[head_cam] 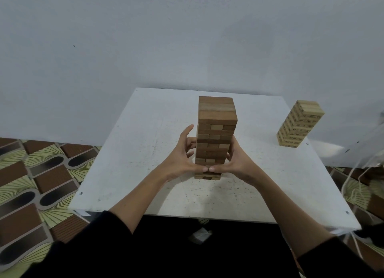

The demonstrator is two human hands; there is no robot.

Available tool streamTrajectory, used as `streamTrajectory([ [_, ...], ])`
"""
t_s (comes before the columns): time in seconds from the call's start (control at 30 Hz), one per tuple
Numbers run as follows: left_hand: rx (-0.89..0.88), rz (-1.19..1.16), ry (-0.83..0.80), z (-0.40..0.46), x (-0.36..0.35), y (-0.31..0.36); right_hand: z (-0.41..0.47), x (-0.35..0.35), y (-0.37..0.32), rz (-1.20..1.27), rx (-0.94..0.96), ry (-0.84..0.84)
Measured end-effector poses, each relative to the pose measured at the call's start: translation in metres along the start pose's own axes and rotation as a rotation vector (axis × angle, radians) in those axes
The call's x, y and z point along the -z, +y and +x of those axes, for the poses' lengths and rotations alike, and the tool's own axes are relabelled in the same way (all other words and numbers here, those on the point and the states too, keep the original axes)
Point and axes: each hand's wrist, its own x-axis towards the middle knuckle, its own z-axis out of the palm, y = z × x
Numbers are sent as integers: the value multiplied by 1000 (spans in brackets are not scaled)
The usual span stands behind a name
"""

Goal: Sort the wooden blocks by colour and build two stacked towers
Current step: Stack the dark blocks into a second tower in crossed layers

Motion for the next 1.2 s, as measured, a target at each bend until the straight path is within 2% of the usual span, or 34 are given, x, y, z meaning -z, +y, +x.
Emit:
streamTrajectory([
  [1.2,46,-72,-2,0,-8,-7,2,-5,10,80,-4,-10],
])
